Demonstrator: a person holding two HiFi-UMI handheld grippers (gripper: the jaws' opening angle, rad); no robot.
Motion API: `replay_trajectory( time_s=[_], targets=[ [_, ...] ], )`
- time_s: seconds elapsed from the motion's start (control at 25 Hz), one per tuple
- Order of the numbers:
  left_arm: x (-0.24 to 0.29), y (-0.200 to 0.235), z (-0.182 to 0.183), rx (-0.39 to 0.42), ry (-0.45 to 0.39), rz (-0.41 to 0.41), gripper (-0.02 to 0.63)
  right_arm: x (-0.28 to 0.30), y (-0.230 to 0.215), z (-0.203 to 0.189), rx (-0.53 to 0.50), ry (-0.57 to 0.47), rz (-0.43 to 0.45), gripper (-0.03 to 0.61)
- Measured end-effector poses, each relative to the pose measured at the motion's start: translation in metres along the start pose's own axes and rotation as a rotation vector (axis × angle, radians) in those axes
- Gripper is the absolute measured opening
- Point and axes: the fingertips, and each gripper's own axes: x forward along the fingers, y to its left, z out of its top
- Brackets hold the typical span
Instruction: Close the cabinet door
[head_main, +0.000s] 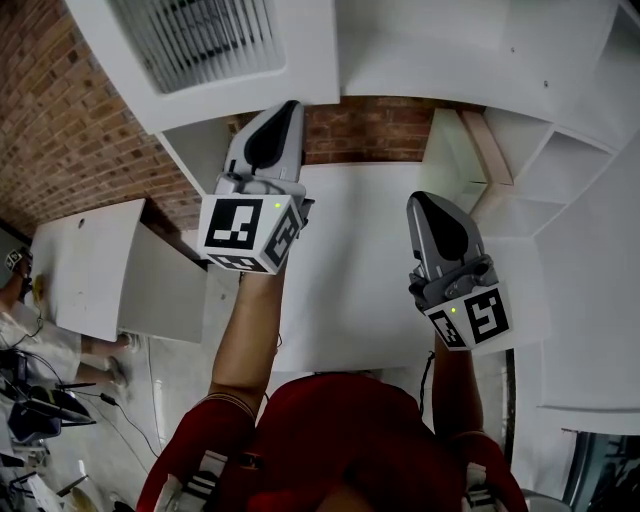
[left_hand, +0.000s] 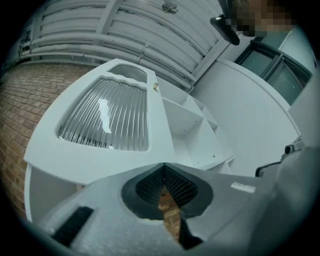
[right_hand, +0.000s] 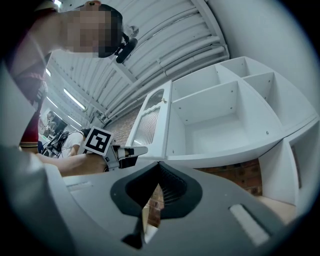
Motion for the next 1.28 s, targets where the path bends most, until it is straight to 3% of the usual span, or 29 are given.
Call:
replay_trajectory(
  time_s=[0.72, 1.28],
  targets=[
    [-0.079, -0.076, -0.023, -0.145, -0.007, -0.228, -0.002, -0.004, 0.031, 0.005, 0.037, -0.030, -0.005, 0.014],
    [-0.098, -0.095, -0.033, -0.150, 0.023, -0.259, 0.000, -0.021, 0.045, -0.007, 0.059, 0.001, 0.002, 0.014]
  ],
)
